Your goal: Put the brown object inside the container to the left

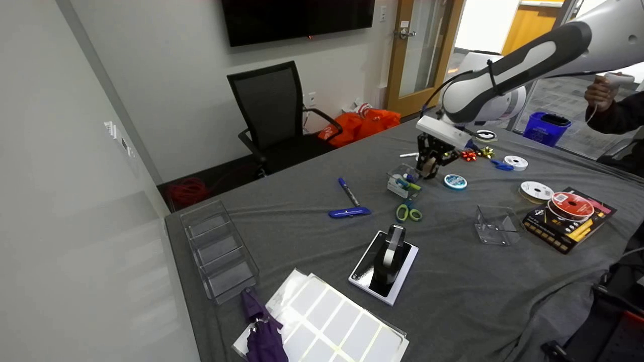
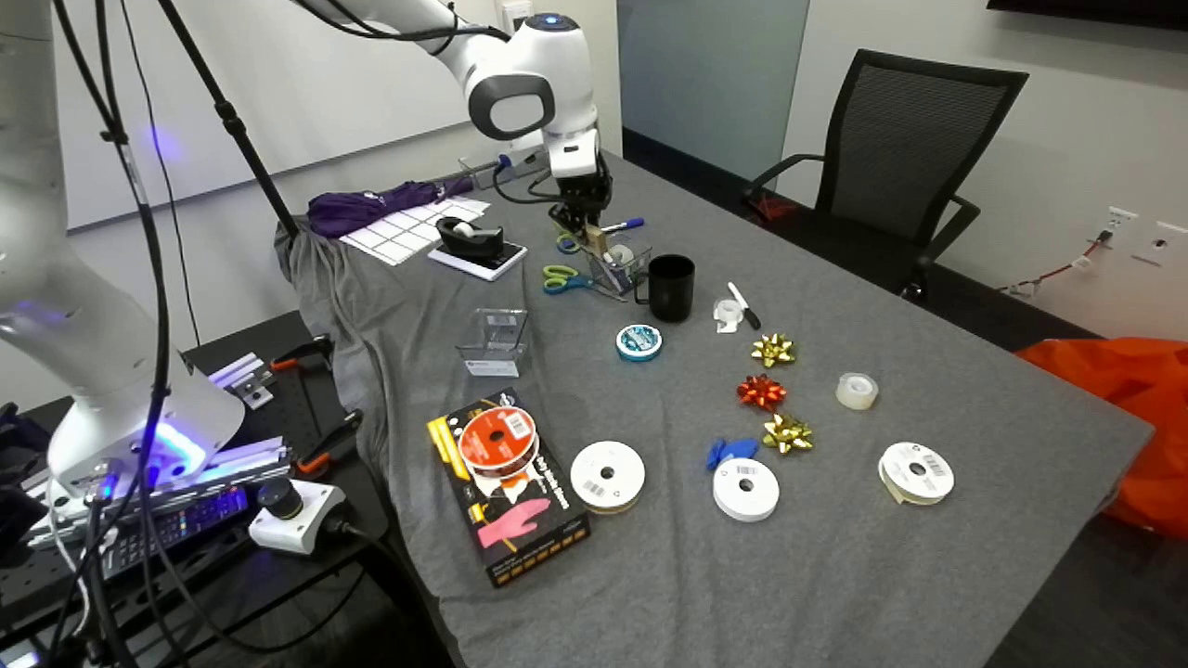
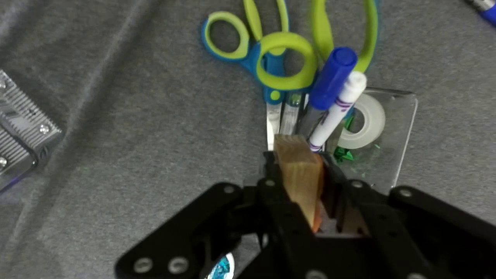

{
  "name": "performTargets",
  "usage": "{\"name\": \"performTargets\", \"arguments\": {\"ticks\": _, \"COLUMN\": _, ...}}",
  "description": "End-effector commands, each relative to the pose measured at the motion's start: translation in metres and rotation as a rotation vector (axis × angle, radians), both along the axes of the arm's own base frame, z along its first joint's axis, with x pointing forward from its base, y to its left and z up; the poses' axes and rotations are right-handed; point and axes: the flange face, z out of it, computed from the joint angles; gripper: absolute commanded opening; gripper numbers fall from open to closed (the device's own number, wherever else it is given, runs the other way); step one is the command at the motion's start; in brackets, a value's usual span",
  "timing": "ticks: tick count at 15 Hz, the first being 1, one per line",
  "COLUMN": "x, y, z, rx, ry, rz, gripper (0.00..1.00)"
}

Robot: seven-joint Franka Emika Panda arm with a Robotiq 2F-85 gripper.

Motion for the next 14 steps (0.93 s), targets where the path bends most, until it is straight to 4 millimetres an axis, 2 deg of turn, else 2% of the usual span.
{"name": "performTargets", "arguments": {"ticks": 1, "x": 0.014, "y": 0.010, "z": 0.007, "rx": 0.061, "ry": -0.025, "rz": -0.088, "gripper": 0.07}}
{"name": "performTargets", "arguments": {"ticks": 6, "x": 0.038, "y": 0.014, "z": -0.001, "rx": 0.111, "ry": -0.083, "rz": -0.248, "gripper": 0.07}}
{"name": "performTargets", "arguments": {"ticks": 14, "x": 0.070, "y": 0.027, "z": -0.047, "rx": 0.169, "ry": -0.109, "rz": -0.448, "gripper": 0.07}}
